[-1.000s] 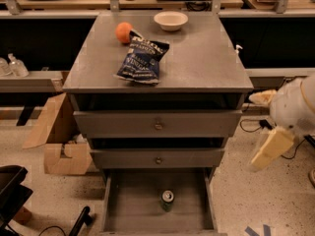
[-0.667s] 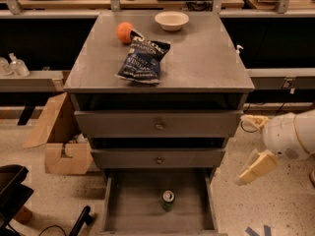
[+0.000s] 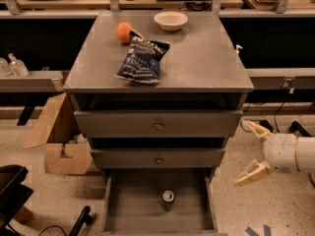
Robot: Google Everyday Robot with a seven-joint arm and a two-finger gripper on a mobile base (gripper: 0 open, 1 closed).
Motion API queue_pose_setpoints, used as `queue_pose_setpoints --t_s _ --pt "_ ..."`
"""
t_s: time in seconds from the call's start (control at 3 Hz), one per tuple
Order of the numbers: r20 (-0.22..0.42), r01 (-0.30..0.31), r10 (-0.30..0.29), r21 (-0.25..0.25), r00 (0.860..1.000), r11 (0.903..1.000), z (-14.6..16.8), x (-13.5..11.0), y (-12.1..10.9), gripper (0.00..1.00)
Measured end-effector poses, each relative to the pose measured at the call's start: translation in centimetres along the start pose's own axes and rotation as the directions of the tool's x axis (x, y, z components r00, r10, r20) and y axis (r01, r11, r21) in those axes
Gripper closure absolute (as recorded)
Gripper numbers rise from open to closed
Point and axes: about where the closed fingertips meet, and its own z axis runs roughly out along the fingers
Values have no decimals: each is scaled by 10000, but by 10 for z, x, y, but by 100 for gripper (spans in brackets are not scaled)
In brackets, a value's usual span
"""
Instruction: Pick green can from bottom drawer and place on counter
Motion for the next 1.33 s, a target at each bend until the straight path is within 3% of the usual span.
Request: queue_pose_setpoints --t_s 0.67,1.0,1.33 --pt "358 45 -43 -48 9993 10000 7 4 2 0" --pt "1621 -17 58 -257 9868 9997 69 62 31 0" --pt "2462 316 -226 -325 9690 9990 120 113 52 0"
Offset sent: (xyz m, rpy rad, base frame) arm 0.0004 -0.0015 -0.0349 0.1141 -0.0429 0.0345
